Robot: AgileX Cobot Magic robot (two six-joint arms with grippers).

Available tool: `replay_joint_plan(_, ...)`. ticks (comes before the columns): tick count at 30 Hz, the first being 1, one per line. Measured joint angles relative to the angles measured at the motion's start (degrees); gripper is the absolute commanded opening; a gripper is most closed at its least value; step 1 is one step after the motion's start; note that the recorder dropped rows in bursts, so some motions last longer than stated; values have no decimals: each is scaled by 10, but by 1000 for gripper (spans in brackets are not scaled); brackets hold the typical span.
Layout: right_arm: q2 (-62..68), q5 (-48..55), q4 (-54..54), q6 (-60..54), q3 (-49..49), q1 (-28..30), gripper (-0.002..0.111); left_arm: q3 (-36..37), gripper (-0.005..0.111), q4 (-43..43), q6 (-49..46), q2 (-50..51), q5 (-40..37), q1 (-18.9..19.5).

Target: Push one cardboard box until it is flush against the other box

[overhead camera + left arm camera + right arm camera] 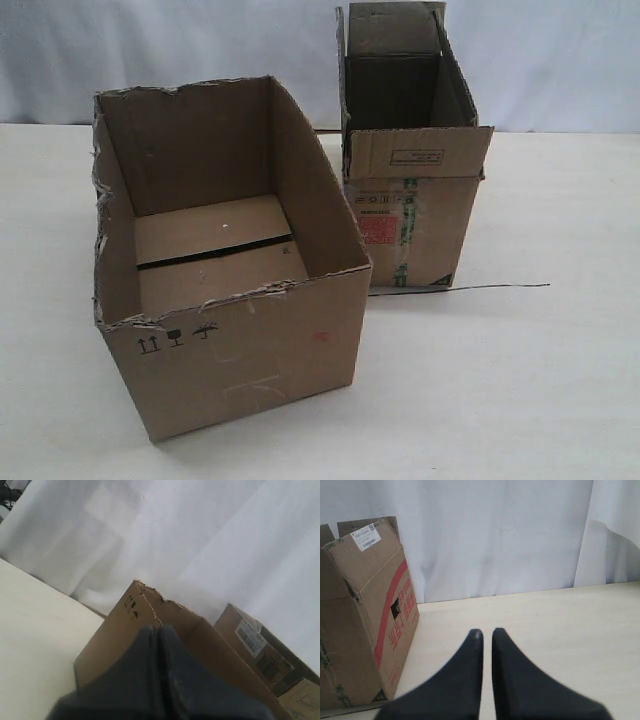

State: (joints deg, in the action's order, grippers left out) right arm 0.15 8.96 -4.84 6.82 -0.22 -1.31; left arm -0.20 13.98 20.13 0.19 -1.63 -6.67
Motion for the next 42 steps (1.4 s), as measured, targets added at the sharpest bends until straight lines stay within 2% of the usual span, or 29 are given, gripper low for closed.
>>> replay_joint_plan(3, 0, 0, 0, 0, 0, 0, 5, 0, 0, -63, -4, 0, 7, 0)
replay_joint_plan(7, 0, 0, 0, 0, 0, 0, 5, 0, 0, -48, 27, 0, 24, -2)
replay_joint_plan(10, 0, 0, 0, 0, 0, 0, 5, -16, 0, -76, 29, 0, 11, -12)
replay_joint_plan(19, 0, 0, 0, 0, 0, 0, 5, -100, 0, -126, 6, -1, -125, -16)
replay_joint_plan(26, 0, 0, 0, 0, 0, 0, 5, -145, 0, -120, -22, -2, -168, -16)
replay_joint_plan(35, 0, 0, 0, 0, 0, 0, 5, -314, 0, -134, -118, -4, -299, -14)
replay_joint_plan(39, 0, 0, 0, 0, 0, 0, 5, -370, 0, -132, -165, -4, -387, 11)
replay_joint_plan(42, 0, 0, 0, 0, 0, 0, 5, -381, 0, -83, -214, -4, -446, 34)
